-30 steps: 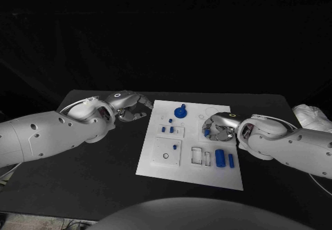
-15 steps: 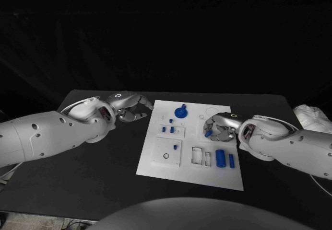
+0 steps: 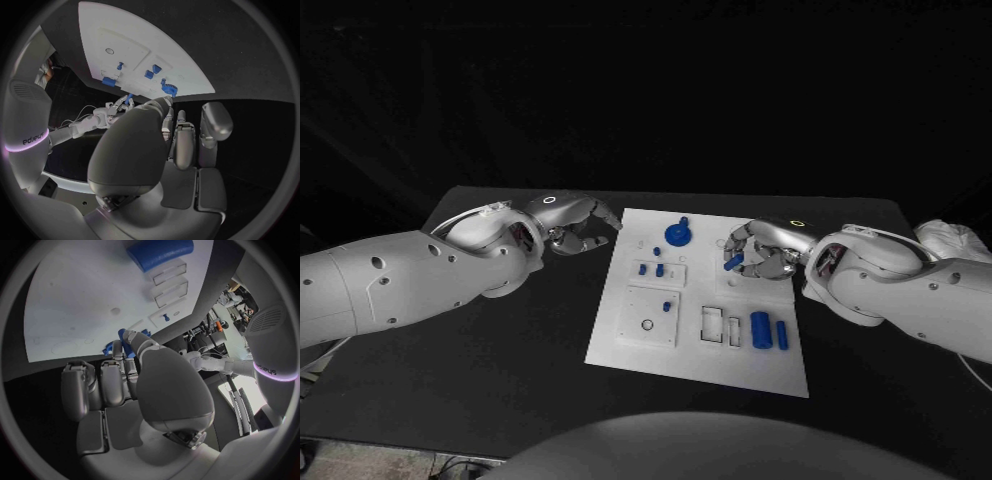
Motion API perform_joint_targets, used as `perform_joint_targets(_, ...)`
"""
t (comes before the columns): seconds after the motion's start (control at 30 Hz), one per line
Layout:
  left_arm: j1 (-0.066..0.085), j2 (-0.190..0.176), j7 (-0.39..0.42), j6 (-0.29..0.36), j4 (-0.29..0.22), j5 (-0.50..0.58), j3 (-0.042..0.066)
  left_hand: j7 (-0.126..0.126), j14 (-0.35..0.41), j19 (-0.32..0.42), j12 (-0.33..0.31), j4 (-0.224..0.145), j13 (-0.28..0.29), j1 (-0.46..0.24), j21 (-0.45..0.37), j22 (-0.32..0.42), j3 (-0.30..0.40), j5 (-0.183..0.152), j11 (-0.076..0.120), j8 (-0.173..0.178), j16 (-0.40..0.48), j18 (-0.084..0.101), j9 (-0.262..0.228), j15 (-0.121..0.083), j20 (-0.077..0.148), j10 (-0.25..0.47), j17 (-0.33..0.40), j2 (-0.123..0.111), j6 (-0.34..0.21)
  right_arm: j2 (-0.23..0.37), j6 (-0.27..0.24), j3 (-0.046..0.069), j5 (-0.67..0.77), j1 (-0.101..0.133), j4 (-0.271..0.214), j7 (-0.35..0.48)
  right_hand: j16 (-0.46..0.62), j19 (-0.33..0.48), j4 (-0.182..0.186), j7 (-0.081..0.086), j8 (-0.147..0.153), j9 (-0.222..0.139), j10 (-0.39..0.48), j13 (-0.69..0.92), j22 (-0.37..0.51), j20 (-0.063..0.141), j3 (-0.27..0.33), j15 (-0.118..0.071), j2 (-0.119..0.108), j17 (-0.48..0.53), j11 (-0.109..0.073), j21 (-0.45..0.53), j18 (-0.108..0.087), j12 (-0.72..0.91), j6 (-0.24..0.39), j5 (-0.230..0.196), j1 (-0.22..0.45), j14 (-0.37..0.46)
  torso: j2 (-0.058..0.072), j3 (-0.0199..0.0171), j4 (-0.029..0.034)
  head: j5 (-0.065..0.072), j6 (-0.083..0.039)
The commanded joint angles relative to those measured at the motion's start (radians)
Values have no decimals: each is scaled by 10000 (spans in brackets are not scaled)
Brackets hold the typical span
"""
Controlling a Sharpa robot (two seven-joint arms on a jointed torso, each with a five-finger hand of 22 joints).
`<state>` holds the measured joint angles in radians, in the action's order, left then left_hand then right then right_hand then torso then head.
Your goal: Assemble the parts on the task board
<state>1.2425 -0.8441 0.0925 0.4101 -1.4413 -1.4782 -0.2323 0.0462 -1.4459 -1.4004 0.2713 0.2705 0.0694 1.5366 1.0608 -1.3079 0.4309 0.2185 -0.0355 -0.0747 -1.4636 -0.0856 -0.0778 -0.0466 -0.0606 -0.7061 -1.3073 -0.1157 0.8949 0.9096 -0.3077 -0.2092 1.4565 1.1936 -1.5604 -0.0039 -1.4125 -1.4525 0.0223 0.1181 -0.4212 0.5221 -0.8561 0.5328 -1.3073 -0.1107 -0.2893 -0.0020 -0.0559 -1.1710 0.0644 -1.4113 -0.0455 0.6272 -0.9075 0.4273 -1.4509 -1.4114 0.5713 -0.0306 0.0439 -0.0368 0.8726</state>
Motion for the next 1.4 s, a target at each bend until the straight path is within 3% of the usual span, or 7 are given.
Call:
perform_joint_targets(0.03, 2, 44, -44, -153, 4, 34, 6, 7, 29, -3, 64, 17, 13, 15, -48, -1405, 69, 41, -22, 34, 62, -67, 11, 51, -52, -70, -180, 48, -10, 80, 54, 0, -219, 177, -297, -28, -31, -11, 10, 76, -44, 952, -47, -3, -2041, 52, -21, -20, 49, -4, -6, -11, 3, 19, -62, -25, 84, -67, 3, 14, -20, -32, 0)
perform_joint_targets(0.2, 2, 85, -47, -179, 32, 35, 6, 4, 43, 5, 72, 17, 14, 12, -69, -1400, 77, 42, -28, 35, 74, -70, 12, 55, -56, -88, -155, 47, -12, 79, 437, 1, -326, 367, -676, -161, -32, -12, 10, 74, -43, 954, -53, -7, -2041, 52, -27, -20, 47, -5, -7, -11, 3, 16, -54, -39, 87, -69, -6, 10, -20, -67, 0)
perform_joint_targets(0.43, -19, 160, -28, -202, 117, 36, 6, 1, 70, 19, 83, 17, 17, 9, -106, -1391, 87, 43, -33, 35, 97, -77, 12, 60, -60, -111, -106, 49, -13, -505, 1582, 4, -152, 441, -865, -592, 38, 83, -42, 102, 69, 926, -53, -73, -1990, 45, -120, -3, 2, 150, 21, 124, -34, -60, 129, -25, 71, -12, -33, 4, -21, -241, 0)
perform_joint_targets(0.77, -84, 332, 8, -191, 226, 38, 7, 2, 74, 25, 90, 15, 18, 8, -120, -1388, 94, 44, -39, 36, 100, -79, 12, 64, -63, -127, -101, 48, -14, -1843, 2749, 18, 502, 454, -789, -1184, 190, 250, -79, 135, 205, 868, -36, -154, -1901, 21, -206, 27, -70, 466, 62, 361, -97, -167, 238, 26, 108, 125, -99, -25, 106, -356, 0)
perform_joint_targets(0.97, -94, 414, 9, -192, 264, 34, 7, 12, 79, 25, 100, 14, 20, 5, -115, -1389, 105, 46, -45, 33, 105, -77, 11, 70, -68, -150, -94, 47, -9, -2543, 3033, 22, 995, 415, -774, -1352, 214, 272, -97, 148, 276, 832, -40, -184, -1887, 12, -244, 37, -103, 504, 75, 400, -106, -206, 283, 37, 128, 139, -125, -21, 182, -389, 0)
perform_joint_targets(1.23, -96, 465, 1, -202, 271, 47, 7, 19, 76, 25, 105, 14, 21, 2, -112, -1390, 110, 46, -52, 31, 101, -77, 10, 73, -70, -163, -102, 45, -6, -3172, 3209, 22, 1882, 160, -676, -1423, 219, 262, -133, 155, 350, 792, -77, -218, -1889, 2, -313, 40, -132, 503, 80, 396, -104, -242, 294, 130, 140, 129, -118, -7, 137, -610, 0)
perform_joint_targets(1.4, -96, 442, -31, -247, 260, 50, 8, 54, 84, 28, 112, 14, 20, -6, -113, -1390, 127, 48, -51, 15, 108, -77, 3, 79, -78, -183, -89, 46, 24, -3541, 3308, 20, 2622, 23, -564, -1508, 224, 257, -188, 161, 417, 756, -119, -253, -1888, 0, -399, 41, -178, 511, 78, 404, -106, -280, 267, 336, 162, 120, -100, -15, 111, -662, 0)
